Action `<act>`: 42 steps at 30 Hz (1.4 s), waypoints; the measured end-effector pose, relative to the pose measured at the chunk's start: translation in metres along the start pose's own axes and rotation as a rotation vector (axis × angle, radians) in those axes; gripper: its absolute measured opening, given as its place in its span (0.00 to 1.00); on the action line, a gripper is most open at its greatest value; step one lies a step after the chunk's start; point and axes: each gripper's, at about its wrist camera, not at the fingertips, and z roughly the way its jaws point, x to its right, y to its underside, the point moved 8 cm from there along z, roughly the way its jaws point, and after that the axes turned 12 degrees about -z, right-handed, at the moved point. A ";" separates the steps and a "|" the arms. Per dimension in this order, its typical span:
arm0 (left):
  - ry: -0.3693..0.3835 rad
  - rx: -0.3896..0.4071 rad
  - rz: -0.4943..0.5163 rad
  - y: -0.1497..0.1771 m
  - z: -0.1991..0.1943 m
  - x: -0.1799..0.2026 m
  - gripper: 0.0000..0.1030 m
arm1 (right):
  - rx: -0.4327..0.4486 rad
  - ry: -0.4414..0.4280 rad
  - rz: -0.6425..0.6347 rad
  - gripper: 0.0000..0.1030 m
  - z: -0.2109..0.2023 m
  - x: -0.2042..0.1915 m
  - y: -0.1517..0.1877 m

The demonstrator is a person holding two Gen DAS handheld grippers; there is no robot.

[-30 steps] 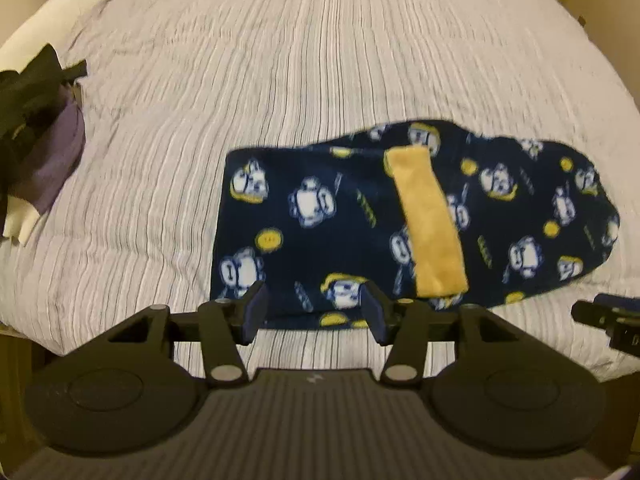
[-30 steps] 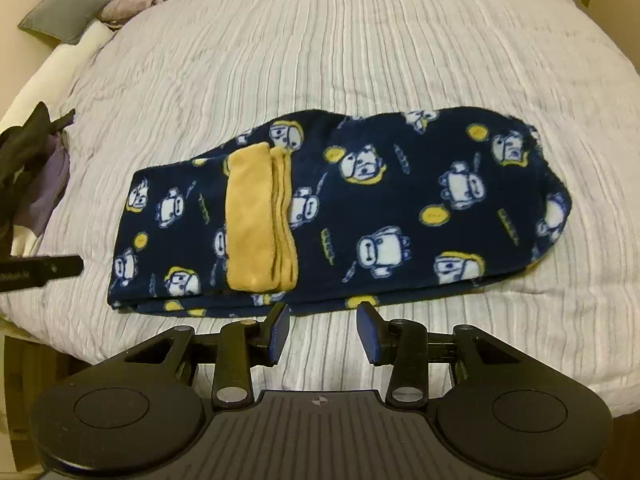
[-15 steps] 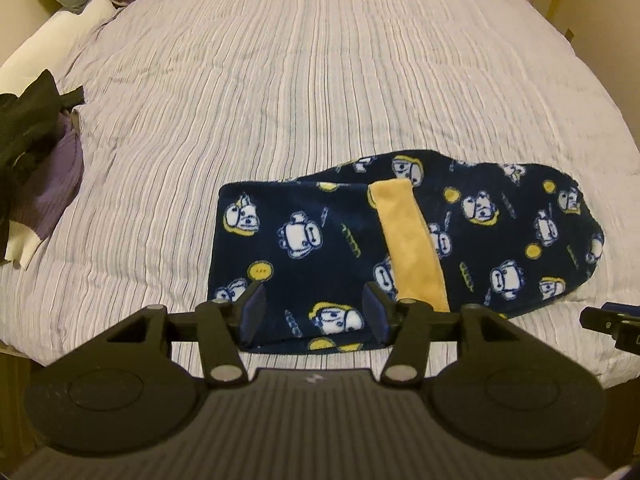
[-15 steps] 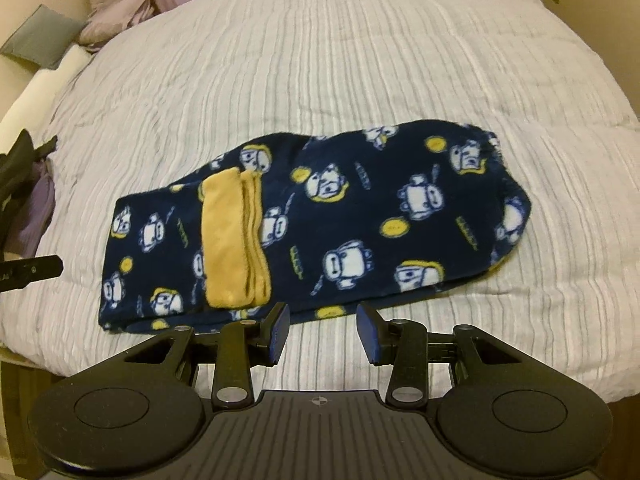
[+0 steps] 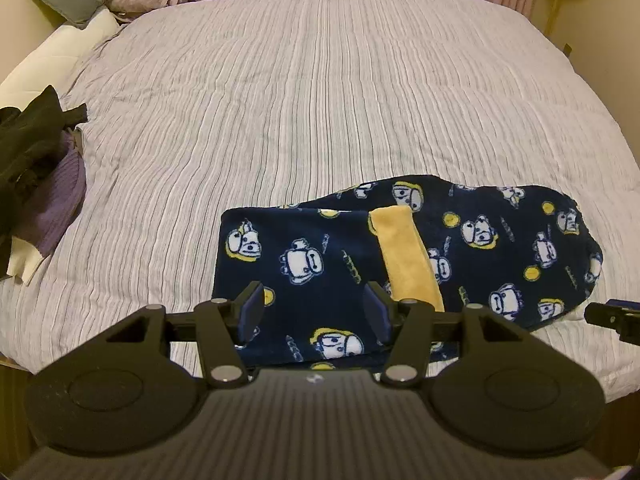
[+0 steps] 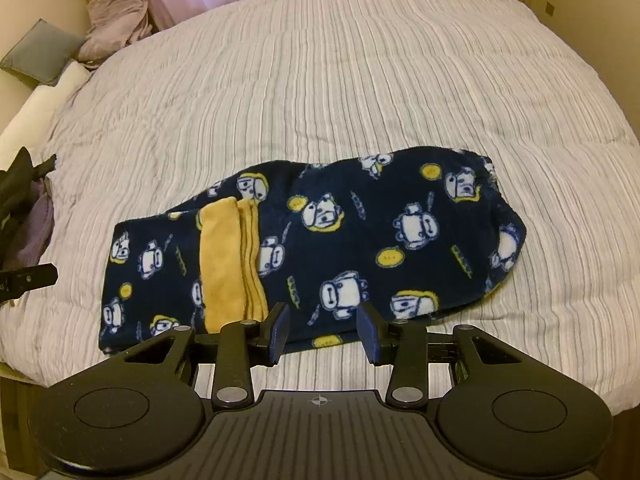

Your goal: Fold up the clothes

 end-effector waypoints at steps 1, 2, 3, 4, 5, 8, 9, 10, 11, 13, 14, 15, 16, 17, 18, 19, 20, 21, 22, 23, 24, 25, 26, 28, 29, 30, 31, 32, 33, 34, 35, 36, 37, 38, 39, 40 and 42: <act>-0.001 -0.003 0.002 0.001 0.001 0.000 0.50 | -0.003 -0.001 0.004 0.40 0.001 0.001 0.001; -0.001 -0.008 0.004 0.002 0.002 0.001 0.50 | -0.007 -0.001 0.009 0.40 0.002 0.002 0.002; -0.001 -0.014 0.005 0.004 0.004 0.001 0.50 | -0.012 -0.001 0.016 0.40 0.003 0.003 0.004; 0.001 -0.021 0.006 0.006 0.005 0.002 0.50 | -0.018 -0.001 0.022 0.40 0.005 0.005 0.007; 0.003 -0.028 0.007 0.008 0.007 0.002 0.50 | -0.023 -0.001 0.030 0.40 0.007 0.007 0.009; 0.010 -0.054 0.001 0.015 0.014 0.002 0.50 | -0.040 0.006 0.065 0.40 0.012 0.019 0.020; 0.016 -0.061 -0.004 0.018 0.016 0.002 0.50 | -0.045 0.010 0.077 0.40 0.014 0.025 0.024; 0.021 -0.069 -0.008 0.020 0.019 0.002 0.50 | -0.049 0.015 0.092 0.40 0.015 0.031 0.028; 0.026 -0.077 -0.014 0.022 0.021 0.002 0.50 | -0.052 0.021 0.107 0.40 0.016 0.038 0.033; 0.035 -0.094 -0.024 0.024 0.025 0.001 0.50 | -0.052 0.029 0.148 0.40 0.018 0.054 0.043; 0.040 -0.102 -0.030 0.026 0.028 0.001 0.50 | -0.042 0.029 0.175 0.40 0.018 0.063 0.047; 0.043 -0.109 -0.035 0.026 0.030 0.002 0.50 | -0.029 0.026 0.205 0.40 0.017 0.072 0.051; 0.047 -0.115 -0.040 0.027 0.032 0.002 0.50 | -0.013 0.019 0.238 0.40 0.017 0.081 0.054; 0.051 -0.120 -0.045 0.026 0.035 0.003 0.50 | 0.004 0.011 0.276 0.40 0.016 0.090 0.057; 0.055 -0.125 -0.050 0.026 0.038 0.004 0.50 | 0.024 0.003 0.319 0.40 0.016 0.100 0.059; 0.060 -0.128 -0.053 0.025 0.041 0.005 0.50 | 0.042 -0.001 0.360 0.40 0.017 0.110 0.062; 0.065 -0.130 -0.055 0.023 0.044 0.006 0.50 | 0.055 0.000 0.399 0.40 0.018 0.120 0.064; 0.070 -0.132 -0.057 0.022 0.047 0.007 0.50 | 0.068 0.004 0.435 0.40 0.019 0.130 0.066; 0.073 -0.133 -0.058 0.020 0.050 0.008 0.50 | 0.079 0.013 0.465 0.40 0.020 0.140 0.067; 0.076 -0.134 -0.058 0.019 0.053 0.010 0.50 | 0.087 0.023 0.487 0.40 0.021 0.148 0.068; 0.079 -0.133 -0.059 0.017 0.056 0.011 0.50 | 0.098 0.030 0.507 0.40 0.022 0.157 0.068; 0.082 -0.132 -0.059 0.015 0.059 0.012 0.50 | 0.111 0.032 0.523 0.41 0.024 0.165 0.068; 0.082 -0.133 -0.061 0.014 0.062 0.013 0.50 | 0.123 0.033 0.542 0.41 0.025 0.172 0.067; 0.082 -0.134 -0.066 0.012 0.069 0.014 0.50 | 0.150 0.022 0.589 0.68 0.029 0.185 0.066; 0.085 -0.137 -0.072 0.011 0.072 0.014 0.50 | 0.166 0.019 0.604 0.81 0.031 0.190 0.065; 0.088 -0.139 -0.078 0.011 0.076 0.014 0.50 | 0.175 0.017 0.610 0.81 0.034 0.195 0.063; 0.090 -0.143 -0.086 0.012 0.080 0.014 0.50 | 0.183 0.015 0.617 0.81 0.037 0.200 0.062; 0.090 -0.149 -0.094 0.012 0.084 0.014 0.50 | 0.192 0.013 0.623 0.81 0.040 0.206 0.060; 0.090 -0.155 -0.100 0.013 0.087 0.014 0.50 | 0.199 0.009 0.630 0.81 0.043 0.210 0.058; 0.090 -0.161 -0.106 0.014 0.090 0.014 0.50 | 0.204 -0.001 0.639 0.81 0.048 0.213 0.056; 0.093 -0.163 -0.113 0.014 0.094 0.014 0.50 | 0.214 -0.015 0.647 0.81 0.053 0.217 0.055; 0.097 -0.165 -0.121 0.015 0.097 0.014 0.50 | 0.223 -0.030 0.655 0.81 0.057 0.221 0.053; 0.102 -0.167 -0.128 0.015 0.100 0.013 0.50 | 0.231 -0.040 0.659 0.81 0.062 0.224 0.052; 0.105 -0.170 -0.135 0.016 0.104 0.012 0.50 | 0.239 -0.044 0.658 0.81 0.068 0.228 0.051; 0.108 -0.173 -0.143 0.017 0.108 0.011 0.50 | 0.244 -0.048 0.658 0.81 0.075 0.231 0.051; 0.112 -0.176 -0.150 0.018 0.112 0.010 0.50 | 0.246 -0.050 0.660 0.81 0.084 0.235 0.052; 0.110 -0.185 -0.170 0.019 0.122 0.006 0.50 | 0.250 -0.053 0.665 0.81 0.101 0.242 0.053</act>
